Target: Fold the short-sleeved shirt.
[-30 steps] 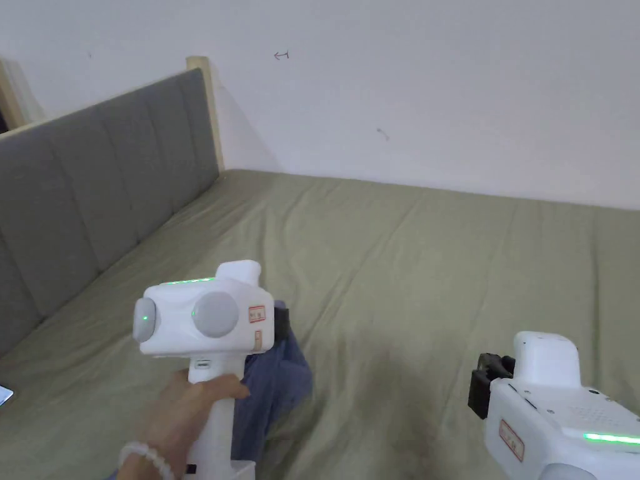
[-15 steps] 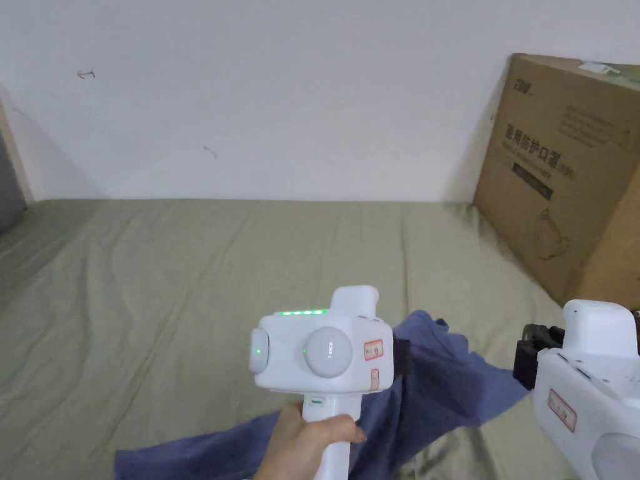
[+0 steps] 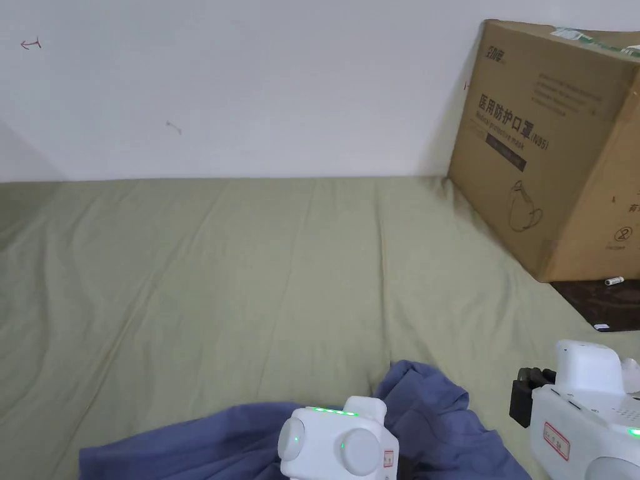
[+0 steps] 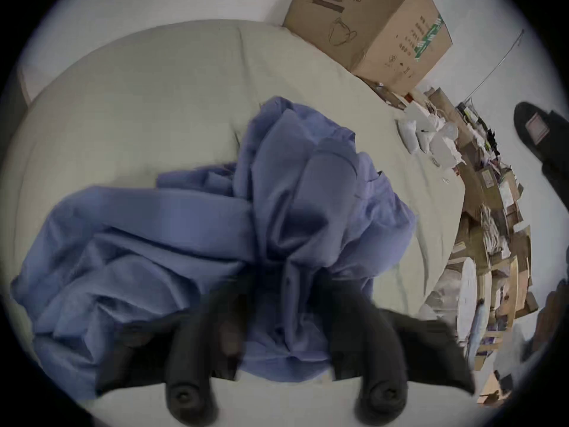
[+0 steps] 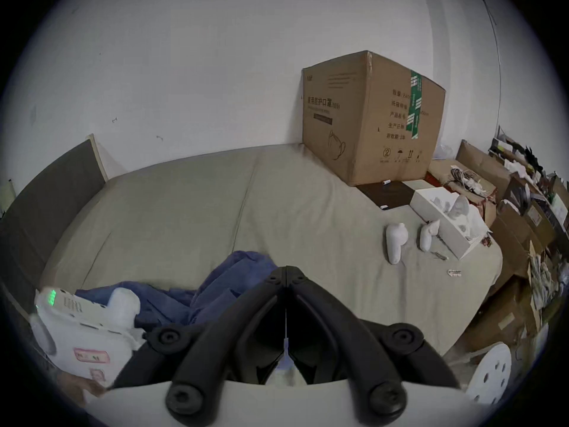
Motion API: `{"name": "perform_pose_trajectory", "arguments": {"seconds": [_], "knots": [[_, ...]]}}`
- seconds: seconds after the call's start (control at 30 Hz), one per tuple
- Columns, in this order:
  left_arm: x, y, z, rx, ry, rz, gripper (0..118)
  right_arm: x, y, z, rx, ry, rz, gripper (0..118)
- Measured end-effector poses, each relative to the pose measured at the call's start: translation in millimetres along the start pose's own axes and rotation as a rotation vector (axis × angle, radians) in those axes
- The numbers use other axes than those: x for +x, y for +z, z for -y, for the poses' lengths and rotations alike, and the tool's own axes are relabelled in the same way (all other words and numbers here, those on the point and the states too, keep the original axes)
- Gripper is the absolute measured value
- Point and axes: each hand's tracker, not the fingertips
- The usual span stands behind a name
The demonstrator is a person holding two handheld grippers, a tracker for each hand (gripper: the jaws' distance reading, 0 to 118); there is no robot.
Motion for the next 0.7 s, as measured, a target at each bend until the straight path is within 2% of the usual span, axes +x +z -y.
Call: {"name": "perform_pose_trajectory", "arguments": {"seconds": [0.03, 0.07, 0.1, 0.17, 0.2, 0.23, 0.27, 0.3, 0.33, 0.53, 0.7], "knots": [[-3, 9, -1, 0.018, -0.003, -0.010, 81, -2, -1, 0, -0.005, 0.009, -0.008, 0], [-8, 18, -2, 0.028, -0.008, -0.017, 103, -5, -2, -1, -0.007, 0.022, -0.015, 0], [-9, 34, 1, 0.049, -0.013, -0.023, 111, -8, -2, -1, -0.010, 0.035, -0.017, 0], [-22, 62, 1, 0.112, -0.016, -0.061, 102, -13, -3, -1, -0.009, 0.047, -0.020, 0], [-30, 75, 2, 0.124, -0.014, -0.076, 94, -15, -4, -1, -0.012, 0.046, -0.029, 0], [-38, 87, 4, 0.139, 0.009, -0.108, 73, -18, -5, 0, -0.015, 0.040, -0.044, 0], [-48, 96, 8, 0.151, 0.037, -0.129, 46, -21, -6, 1, -0.019, 0.033, -0.058, 0], [-58, 106, 15, 0.164, 0.066, -0.144, 14, -25, -7, 3, -0.024, 0.029, -0.071, 0], [-69, 114, 25, 0.173, 0.090, -0.145, 0, -29, -7, 4, -0.028, 0.031, -0.084, 0], [-143, 130, 100, 0.136, 0.255, -0.272, 0, -57, -18, 18, -0.072, 0.099, -0.133, 0], [-185, 152, 113, 0.201, 0.341, -0.339, 0, -76, -33, 27, -0.111, 0.101, -0.169, 0]]}}
